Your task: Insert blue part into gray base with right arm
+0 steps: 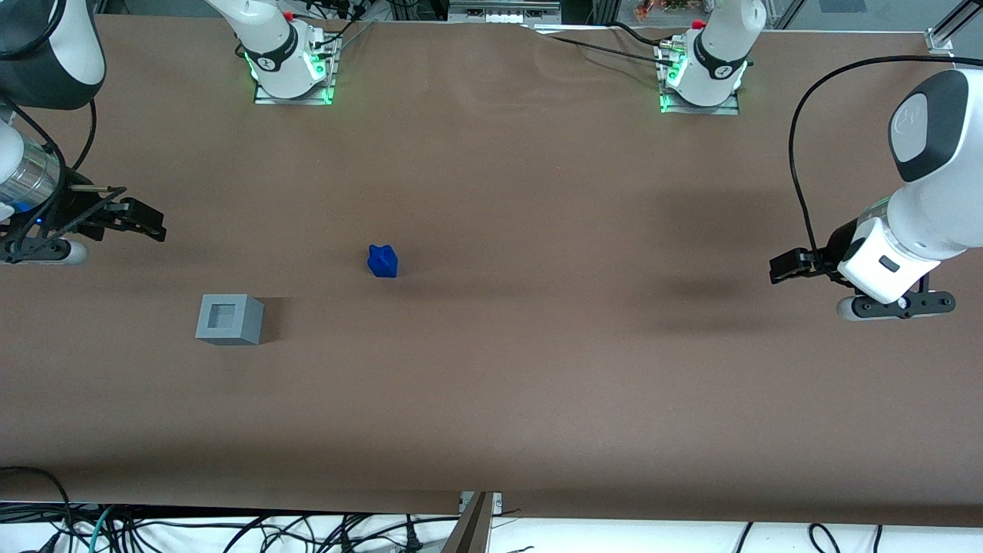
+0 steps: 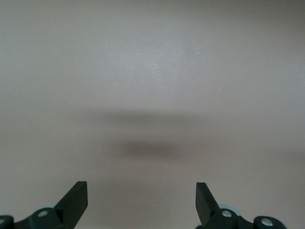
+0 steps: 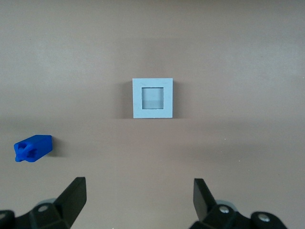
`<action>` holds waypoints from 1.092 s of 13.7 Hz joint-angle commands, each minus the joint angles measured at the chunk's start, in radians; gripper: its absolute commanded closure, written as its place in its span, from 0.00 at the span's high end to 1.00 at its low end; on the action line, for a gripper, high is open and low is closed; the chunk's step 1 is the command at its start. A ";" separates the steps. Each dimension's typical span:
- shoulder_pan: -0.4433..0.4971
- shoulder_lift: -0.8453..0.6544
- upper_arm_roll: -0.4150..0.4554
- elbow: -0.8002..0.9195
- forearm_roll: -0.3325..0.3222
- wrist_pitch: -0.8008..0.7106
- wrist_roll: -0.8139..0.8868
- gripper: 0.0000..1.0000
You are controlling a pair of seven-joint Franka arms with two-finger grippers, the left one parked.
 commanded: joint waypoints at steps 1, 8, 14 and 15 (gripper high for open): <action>-0.005 -0.002 0.006 0.020 -0.008 -0.010 0.020 0.99; -0.005 -0.010 0.004 0.020 0.005 -0.021 0.014 0.99; -0.002 -0.005 0.009 0.019 0.003 -0.028 0.012 0.99; 0.000 -0.004 0.010 0.019 0.001 -0.030 0.015 0.99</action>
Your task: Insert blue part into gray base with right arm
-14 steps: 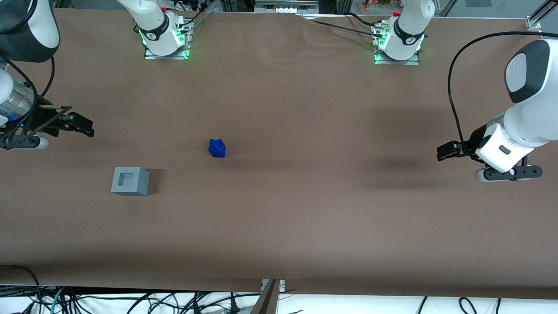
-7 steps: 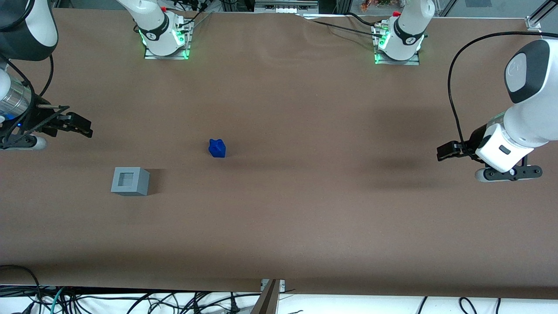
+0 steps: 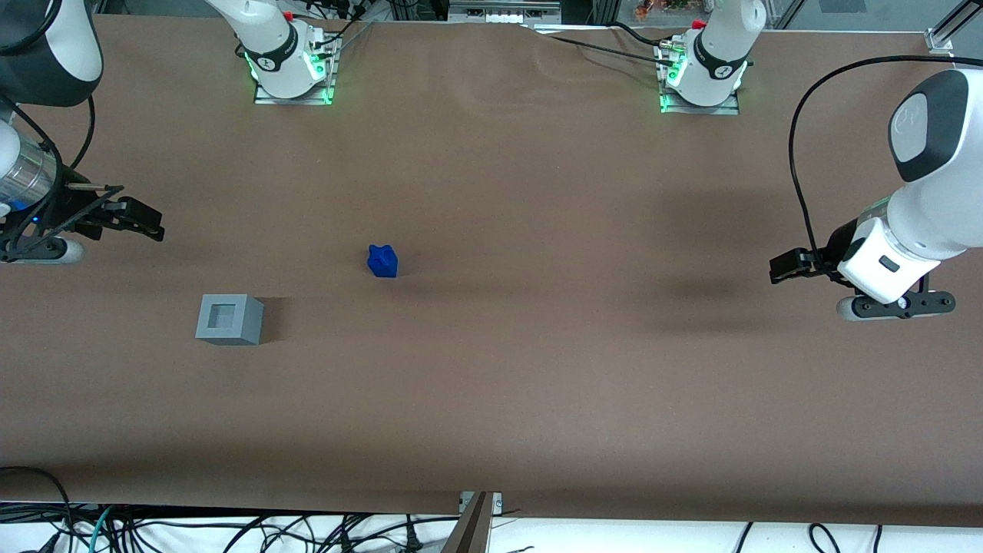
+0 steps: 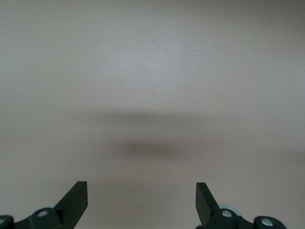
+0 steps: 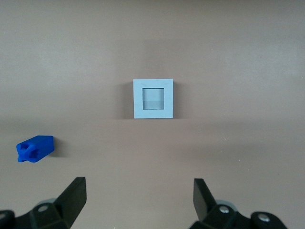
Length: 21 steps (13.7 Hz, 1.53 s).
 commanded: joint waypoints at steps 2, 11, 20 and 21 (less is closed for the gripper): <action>-0.002 -0.005 0.010 0.008 0.001 -0.022 0.004 0.99; -0.004 -0.003 0.005 0.007 0.003 -0.085 -0.005 0.99; 0.223 0.084 0.019 -0.001 0.004 -0.013 0.208 0.99; 0.260 0.113 0.019 -0.006 0.004 0.018 0.240 0.99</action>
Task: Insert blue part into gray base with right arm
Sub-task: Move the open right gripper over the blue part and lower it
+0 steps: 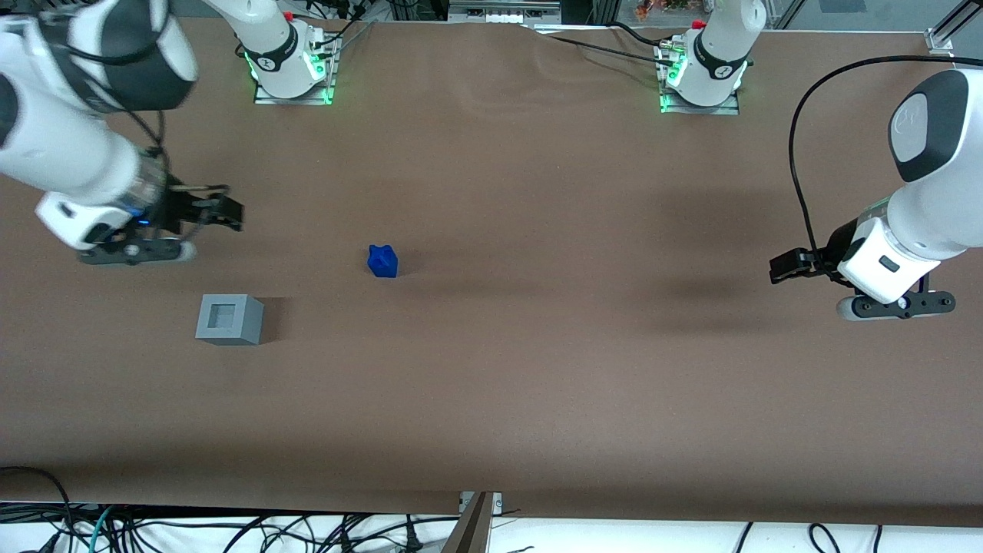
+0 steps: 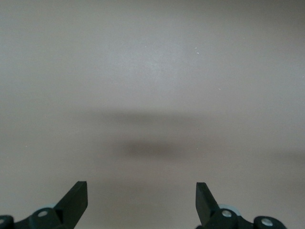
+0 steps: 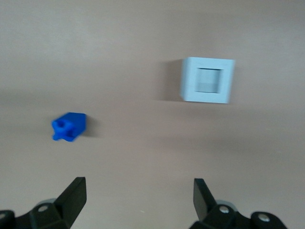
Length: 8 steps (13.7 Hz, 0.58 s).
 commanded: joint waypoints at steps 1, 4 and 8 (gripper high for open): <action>0.095 0.075 -0.004 -0.005 0.000 0.082 0.095 0.99; 0.201 0.149 -0.004 -0.040 0.000 0.183 0.231 0.99; 0.279 0.174 -0.004 -0.227 -0.001 0.446 0.344 0.99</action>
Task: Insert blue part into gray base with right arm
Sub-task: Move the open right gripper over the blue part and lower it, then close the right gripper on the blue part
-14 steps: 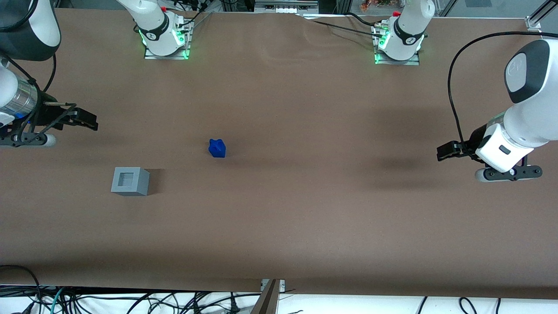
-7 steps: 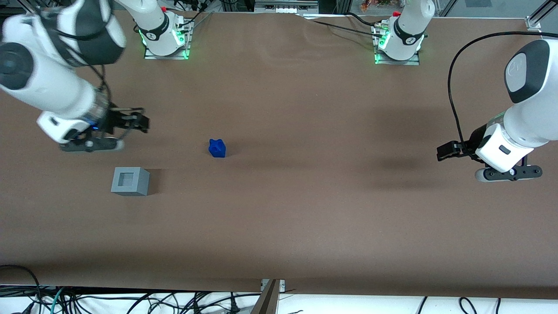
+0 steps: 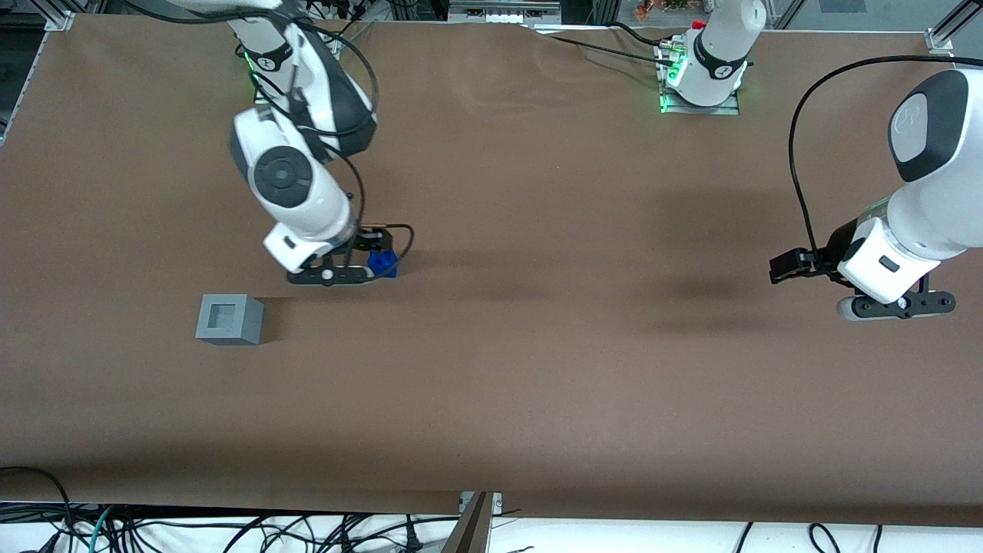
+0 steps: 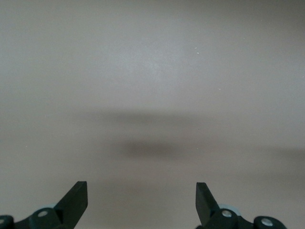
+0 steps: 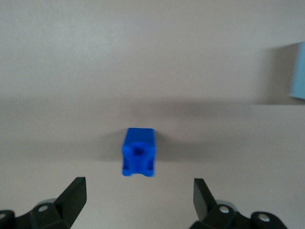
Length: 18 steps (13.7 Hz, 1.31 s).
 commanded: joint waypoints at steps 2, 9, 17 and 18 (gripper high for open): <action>0.026 -0.023 -0.010 -0.172 -0.021 0.185 0.043 0.99; 0.026 0.039 -0.010 -0.173 -0.086 0.241 0.047 0.99; 0.025 0.100 -0.010 -0.174 -0.080 0.304 0.084 0.99; 0.025 0.100 -0.010 -0.174 -0.081 0.304 0.118 0.98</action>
